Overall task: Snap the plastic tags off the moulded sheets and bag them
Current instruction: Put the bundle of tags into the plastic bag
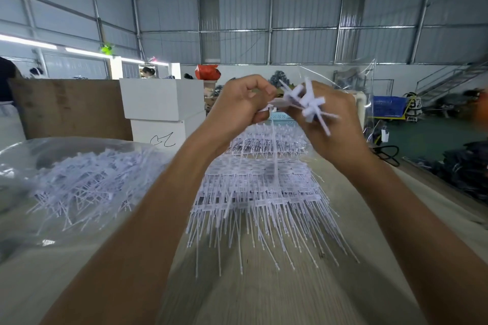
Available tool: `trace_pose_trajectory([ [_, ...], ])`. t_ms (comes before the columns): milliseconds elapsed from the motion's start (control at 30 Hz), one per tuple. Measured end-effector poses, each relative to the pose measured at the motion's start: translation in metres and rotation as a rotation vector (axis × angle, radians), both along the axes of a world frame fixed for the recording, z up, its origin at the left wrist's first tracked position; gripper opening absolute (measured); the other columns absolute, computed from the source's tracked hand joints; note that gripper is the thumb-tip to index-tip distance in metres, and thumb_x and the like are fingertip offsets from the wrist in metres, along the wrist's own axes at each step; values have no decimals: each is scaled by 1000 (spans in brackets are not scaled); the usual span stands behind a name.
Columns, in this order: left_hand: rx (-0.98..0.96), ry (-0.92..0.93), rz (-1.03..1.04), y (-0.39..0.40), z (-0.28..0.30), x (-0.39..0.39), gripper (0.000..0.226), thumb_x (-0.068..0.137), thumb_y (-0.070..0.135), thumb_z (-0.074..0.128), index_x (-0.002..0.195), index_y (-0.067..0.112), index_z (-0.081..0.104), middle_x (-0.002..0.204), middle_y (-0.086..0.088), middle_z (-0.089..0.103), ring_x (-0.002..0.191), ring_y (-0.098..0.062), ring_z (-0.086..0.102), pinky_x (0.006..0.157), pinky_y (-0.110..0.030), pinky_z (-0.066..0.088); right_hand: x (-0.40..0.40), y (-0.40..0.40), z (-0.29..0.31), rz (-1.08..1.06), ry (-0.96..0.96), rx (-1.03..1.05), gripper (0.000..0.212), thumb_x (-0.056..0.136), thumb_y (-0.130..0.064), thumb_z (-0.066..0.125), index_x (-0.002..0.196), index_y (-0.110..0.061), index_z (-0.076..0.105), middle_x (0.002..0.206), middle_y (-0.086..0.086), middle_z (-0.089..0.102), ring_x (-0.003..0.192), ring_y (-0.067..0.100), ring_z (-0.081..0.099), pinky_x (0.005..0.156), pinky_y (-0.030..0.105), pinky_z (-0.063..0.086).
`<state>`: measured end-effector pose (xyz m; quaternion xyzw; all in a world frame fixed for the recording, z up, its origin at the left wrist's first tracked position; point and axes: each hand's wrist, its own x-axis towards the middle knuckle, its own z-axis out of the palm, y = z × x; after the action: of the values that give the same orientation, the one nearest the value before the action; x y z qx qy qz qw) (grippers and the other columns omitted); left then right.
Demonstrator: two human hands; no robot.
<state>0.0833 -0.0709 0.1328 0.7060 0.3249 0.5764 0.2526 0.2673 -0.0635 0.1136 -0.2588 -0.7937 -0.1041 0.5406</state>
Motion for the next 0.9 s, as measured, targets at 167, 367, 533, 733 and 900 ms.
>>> trace_pose_trajectory([
  [167,124,157,99,-3,-1,7,15,100,8,56,87,13,63,64,4,65,50,-5,55,58,-19,52,-3,0,0,53,254,-282,14,85,-41,76,79,-39,64,78,0,70,62,6,62,57,21,48],
  [367,313,530,437,1,-6,8,11,101,29,57,104,23,66,87,3,72,81,-20,68,71,-45,56,-1,9,-2,117,263,-493,11,90,-33,74,101,-34,70,88,-19,72,82,-2,64,73,17,51],
  [533,423,760,559,2,-12,11,11,102,31,52,109,27,60,87,0,69,80,-30,63,66,-43,52,4,14,-4,-236,-34,-318,22,100,-28,62,93,-10,73,75,0,61,68,17,56,63,32,40],
  [733,302,564,482,3,-8,11,13,100,40,55,101,28,62,104,8,73,104,-17,67,86,-44,55,-3,7,-5,171,371,-597,28,104,-42,51,88,-23,63,64,-7,59,46,1,43,44,17,34],
  [900,274,422,324,1,-7,11,13,99,30,61,94,18,63,91,12,69,103,-8,68,93,-42,54,-4,8,-4,256,391,-634,20,102,-36,57,89,-23,65,59,-9,56,43,0,42,44,15,32],
])
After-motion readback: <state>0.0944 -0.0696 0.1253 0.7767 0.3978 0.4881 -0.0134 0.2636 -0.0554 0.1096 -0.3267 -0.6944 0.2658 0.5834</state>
